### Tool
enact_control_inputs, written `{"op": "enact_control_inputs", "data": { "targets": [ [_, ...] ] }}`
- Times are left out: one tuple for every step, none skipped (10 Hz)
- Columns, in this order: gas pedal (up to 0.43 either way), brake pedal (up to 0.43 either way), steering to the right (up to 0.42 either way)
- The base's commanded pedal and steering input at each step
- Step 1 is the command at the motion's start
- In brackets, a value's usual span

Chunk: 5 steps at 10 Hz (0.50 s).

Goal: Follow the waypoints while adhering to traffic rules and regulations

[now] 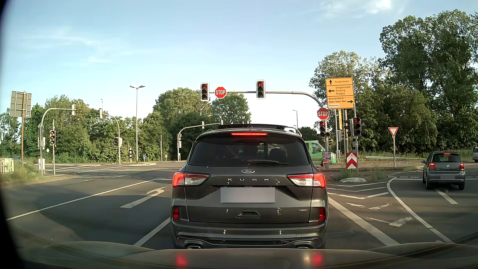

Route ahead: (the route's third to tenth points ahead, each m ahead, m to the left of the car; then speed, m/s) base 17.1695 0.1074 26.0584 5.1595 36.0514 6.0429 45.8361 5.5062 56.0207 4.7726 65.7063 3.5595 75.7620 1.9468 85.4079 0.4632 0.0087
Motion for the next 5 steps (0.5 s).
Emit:
{"op": "enact_control_inputs", "data": {
  "targets": [
    [0.000, 0.287, 0.005],
    [0.000, 0.287, 0.005],
    [0.000, 0.287, 0.005],
    [0.000, 0.287, 0.005],
    [0.000, 0.287, 0.005]
  ]
}}
